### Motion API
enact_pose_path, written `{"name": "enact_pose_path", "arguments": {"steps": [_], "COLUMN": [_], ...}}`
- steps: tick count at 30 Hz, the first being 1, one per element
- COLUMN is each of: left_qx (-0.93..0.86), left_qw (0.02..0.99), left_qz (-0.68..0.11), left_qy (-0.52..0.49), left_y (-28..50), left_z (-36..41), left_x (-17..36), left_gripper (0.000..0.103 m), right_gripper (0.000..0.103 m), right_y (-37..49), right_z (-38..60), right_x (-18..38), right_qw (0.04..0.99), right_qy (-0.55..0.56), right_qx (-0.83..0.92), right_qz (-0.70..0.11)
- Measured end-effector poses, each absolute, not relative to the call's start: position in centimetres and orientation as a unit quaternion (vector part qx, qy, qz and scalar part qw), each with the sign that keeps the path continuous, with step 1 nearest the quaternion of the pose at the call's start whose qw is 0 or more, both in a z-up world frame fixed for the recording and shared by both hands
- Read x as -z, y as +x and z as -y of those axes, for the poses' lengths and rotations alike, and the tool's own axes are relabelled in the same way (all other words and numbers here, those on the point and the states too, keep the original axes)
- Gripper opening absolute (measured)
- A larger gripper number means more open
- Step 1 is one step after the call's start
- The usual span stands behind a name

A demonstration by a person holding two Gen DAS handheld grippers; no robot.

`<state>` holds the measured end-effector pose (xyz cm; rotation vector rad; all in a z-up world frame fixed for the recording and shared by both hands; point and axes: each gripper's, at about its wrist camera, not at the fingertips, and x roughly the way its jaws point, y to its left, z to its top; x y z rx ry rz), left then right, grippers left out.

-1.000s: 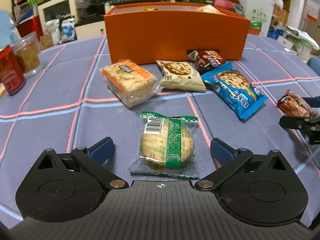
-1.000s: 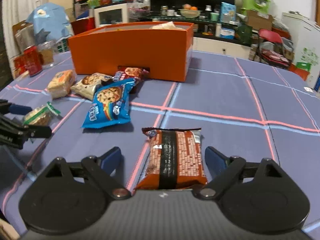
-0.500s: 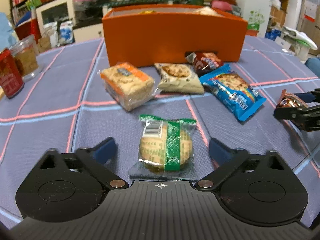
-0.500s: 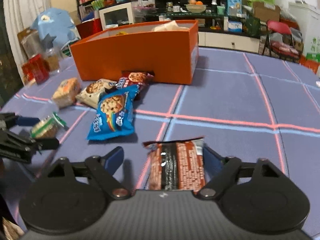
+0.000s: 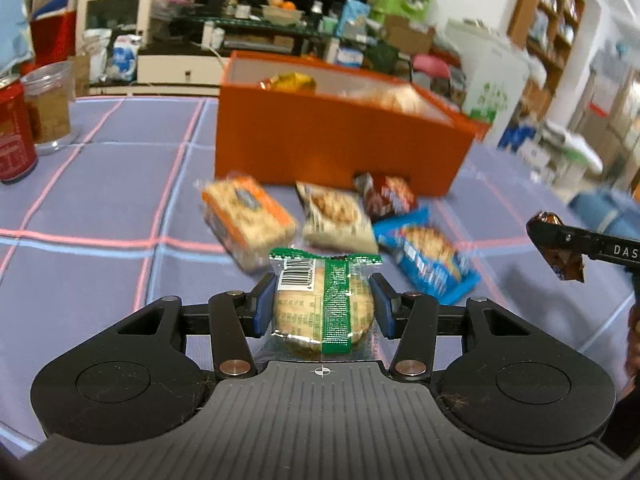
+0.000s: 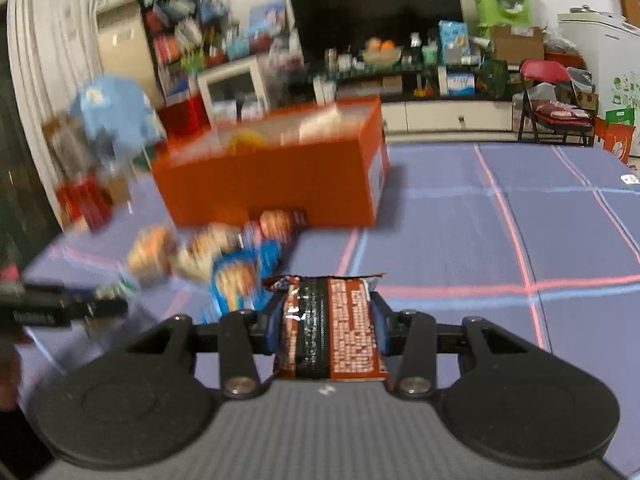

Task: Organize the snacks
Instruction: 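Carry both packets into the orange box and open both grippers, then grasp the orange-labelled biscuit bar with the left gripper while the right grasps the blue cookie packet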

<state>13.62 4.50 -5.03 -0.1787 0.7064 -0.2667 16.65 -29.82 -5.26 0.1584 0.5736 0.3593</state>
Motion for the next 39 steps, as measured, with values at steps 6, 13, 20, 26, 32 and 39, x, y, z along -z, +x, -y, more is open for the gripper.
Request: {"name": "enact_pose_path", "arguments": {"steps": [6, 13, 20, 26, 32, 39], "left_qx": [0.125, 0.124, 0.105, 0.119, 0.135, 0.142], "left_qw": [0.932, 0.937, 0.928, 0.930, 0.951, 0.942], "left_qz": [-0.326, -0.301, -0.345, -0.342, -0.266, -0.289], "left_qy": [-0.101, -0.125, -0.089, -0.067, -0.083, -0.088], "left_y": [18.9, 30.0, 40.3, 40.5, 33.3, 21.6], "left_z": [-5.5, -5.5, -3.7, -2.8, -4.8, -6.5], "left_x": [0.8, -3.1, 0.1, 1.1, -3.7, -1.2], "left_gripper": [0.015, 0.015, 0.015, 0.031, 0.062, 0.067], "right_gripper": [0.045, 0.045, 0.045, 0.058, 0.101, 0.102], "right_y": [21.6, 34.3, 43.6, 43.8, 37.9, 24.3], "right_z": [28.2, 23.4, 18.8, 18.0, 19.7, 24.7], "right_x": [0.4, -2.0, 1.3, 1.9, -2.1, -0.2], "right_qw": [0.948, 0.943, 0.929, 0.926, 0.940, 0.938], "right_qy": [0.086, 0.059, -0.003, -0.023, 0.005, 0.041], "right_qx": [-0.194, -0.210, -0.204, -0.214, -0.219, -0.219], "right_qz": [-0.237, -0.250, -0.309, -0.311, -0.261, -0.266]}}
